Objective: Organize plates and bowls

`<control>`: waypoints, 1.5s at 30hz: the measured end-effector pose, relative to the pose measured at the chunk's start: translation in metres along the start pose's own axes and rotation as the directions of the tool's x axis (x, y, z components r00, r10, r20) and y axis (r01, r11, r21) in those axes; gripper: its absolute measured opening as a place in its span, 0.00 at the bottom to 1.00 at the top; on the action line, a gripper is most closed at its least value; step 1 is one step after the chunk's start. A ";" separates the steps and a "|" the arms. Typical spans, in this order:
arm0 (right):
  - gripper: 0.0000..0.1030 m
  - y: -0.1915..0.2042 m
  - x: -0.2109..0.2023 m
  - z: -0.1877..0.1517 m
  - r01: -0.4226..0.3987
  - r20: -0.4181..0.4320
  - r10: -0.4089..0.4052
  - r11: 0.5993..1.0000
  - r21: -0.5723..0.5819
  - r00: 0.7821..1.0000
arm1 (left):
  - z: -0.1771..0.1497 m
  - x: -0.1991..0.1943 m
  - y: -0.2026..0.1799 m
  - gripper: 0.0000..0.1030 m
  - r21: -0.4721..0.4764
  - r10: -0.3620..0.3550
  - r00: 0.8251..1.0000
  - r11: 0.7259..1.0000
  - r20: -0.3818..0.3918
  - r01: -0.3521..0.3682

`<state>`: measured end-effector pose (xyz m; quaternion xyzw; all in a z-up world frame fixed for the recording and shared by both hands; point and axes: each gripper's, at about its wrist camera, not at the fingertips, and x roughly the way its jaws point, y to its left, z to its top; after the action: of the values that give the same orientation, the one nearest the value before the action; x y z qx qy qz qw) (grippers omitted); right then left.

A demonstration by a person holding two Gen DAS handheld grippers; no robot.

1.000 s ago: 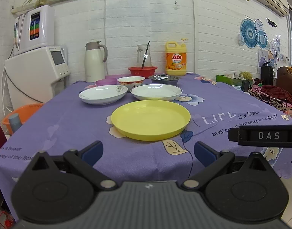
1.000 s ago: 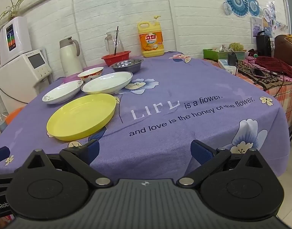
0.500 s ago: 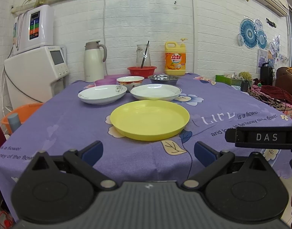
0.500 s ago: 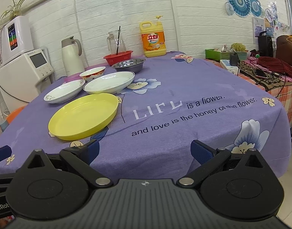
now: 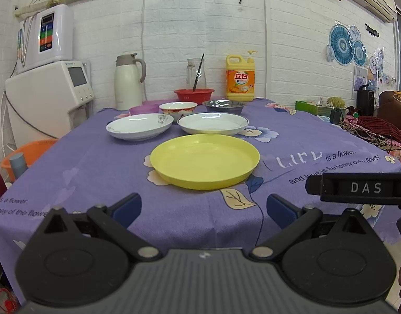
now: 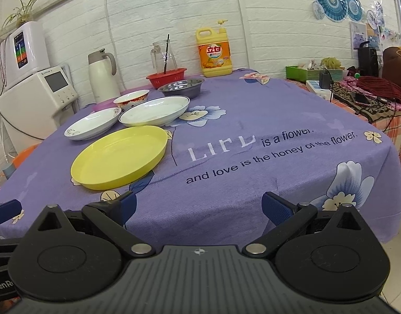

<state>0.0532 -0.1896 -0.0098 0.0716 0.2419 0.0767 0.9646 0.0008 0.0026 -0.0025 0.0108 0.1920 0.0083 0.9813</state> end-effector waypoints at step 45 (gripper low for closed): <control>1.00 0.005 0.028 0.019 -0.022 -0.032 0.022 1.000 0.019 0.999 | 0.014 0.031 0.018 0.98 -0.037 -0.034 0.997 0.999 -0.073 0.032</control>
<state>0.0858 -0.1817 -0.0054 0.0819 0.2572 0.0862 0.9590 0.0350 0.0209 -0.0011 -0.0103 0.2281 -0.0040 0.9736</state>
